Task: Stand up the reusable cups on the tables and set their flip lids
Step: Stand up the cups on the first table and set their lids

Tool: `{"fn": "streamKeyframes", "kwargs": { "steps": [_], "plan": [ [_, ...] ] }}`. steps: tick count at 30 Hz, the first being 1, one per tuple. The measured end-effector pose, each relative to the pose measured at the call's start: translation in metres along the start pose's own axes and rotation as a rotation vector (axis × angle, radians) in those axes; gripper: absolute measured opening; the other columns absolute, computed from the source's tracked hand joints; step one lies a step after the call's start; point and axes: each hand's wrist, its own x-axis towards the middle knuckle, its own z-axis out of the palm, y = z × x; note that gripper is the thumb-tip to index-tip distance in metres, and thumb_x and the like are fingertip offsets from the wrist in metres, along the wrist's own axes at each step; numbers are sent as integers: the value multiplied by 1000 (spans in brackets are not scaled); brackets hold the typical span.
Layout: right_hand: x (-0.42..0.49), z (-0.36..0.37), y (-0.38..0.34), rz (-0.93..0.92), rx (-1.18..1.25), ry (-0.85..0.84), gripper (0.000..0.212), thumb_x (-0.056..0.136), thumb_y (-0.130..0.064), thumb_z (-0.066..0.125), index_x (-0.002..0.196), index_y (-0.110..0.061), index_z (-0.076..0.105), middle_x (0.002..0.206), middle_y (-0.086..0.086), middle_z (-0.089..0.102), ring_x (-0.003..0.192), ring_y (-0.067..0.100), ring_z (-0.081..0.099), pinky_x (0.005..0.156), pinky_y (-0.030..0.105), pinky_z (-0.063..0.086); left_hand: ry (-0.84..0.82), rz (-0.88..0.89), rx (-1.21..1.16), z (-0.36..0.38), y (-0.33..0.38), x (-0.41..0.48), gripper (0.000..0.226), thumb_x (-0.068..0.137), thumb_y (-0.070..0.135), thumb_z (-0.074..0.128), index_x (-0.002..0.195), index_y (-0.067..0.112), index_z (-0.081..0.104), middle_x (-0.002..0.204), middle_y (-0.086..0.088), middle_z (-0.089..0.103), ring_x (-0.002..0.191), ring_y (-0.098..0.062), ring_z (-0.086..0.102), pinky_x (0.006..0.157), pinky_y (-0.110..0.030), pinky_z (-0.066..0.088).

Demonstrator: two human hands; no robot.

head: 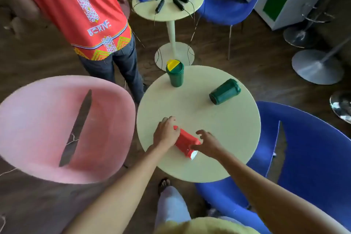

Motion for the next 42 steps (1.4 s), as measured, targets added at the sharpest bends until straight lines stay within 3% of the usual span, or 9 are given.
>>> {"fn": "streamKeyframes", "kwargs": {
  "steps": [6,11,13,15,20,22,29,36,42],
  "plan": [
    [19,25,-3,222,123,-23,93,67,-46,82,144,-22,35,141,13,41,130,31,41,109,42,37,33,133,70,-44,-5,104,52,88,18,59,138,18,47,137,-10,49,128,-31,44,98,-40,41],
    [22,47,-13,366,202,77,102,63,-31,87,147,-23,30,142,14,38,130,32,41,108,36,36,27,347,157,-84,6,197,67,79,11,64,142,15,41,136,-14,43,125,-36,45,98,-44,43],
    [24,54,-13,408,223,112,105,61,-28,87,148,-22,28,141,13,39,128,32,40,106,35,37,-36,400,177,-93,16,230,78,75,7,67,146,11,35,140,-15,36,127,-38,40,105,-41,37],
    [27,61,-11,434,246,125,106,60,-27,87,148,-21,28,140,13,40,127,32,40,104,34,37,-88,440,274,-97,28,255,90,71,11,77,148,12,30,145,-15,30,131,-37,33,109,-38,30],
    [29,66,-11,438,279,112,101,60,-26,85,144,-20,30,134,11,46,121,30,44,98,33,38,-255,492,528,-91,44,295,118,63,31,89,154,25,14,157,-9,10,142,-39,15,111,-52,32],
    [28,66,-11,424,328,127,96,60,-24,84,140,-20,33,130,9,49,116,26,45,93,32,40,-302,477,529,-83,43,302,116,64,31,89,153,26,14,157,-8,9,141,-39,15,109,-54,34],
    [25,57,-28,384,530,310,89,61,-12,86,136,-20,39,122,9,35,107,25,51,75,21,53,-295,534,438,-74,33,302,95,64,22,84,145,20,34,140,-11,34,126,-40,31,101,-45,41],
    [27,42,-51,358,510,551,100,57,-20,86,142,-18,34,134,9,32,119,22,43,97,35,49,-350,677,427,-60,25,269,94,64,25,82,145,21,36,141,-9,37,123,-40,34,102,-43,39],
    [33,35,-66,379,377,649,98,57,-26,82,140,-23,32,136,5,33,121,29,38,95,38,43,-403,775,401,-50,22,246,91,65,25,81,145,22,37,141,-8,38,120,-37,36,99,-43,44]
  ]
}}
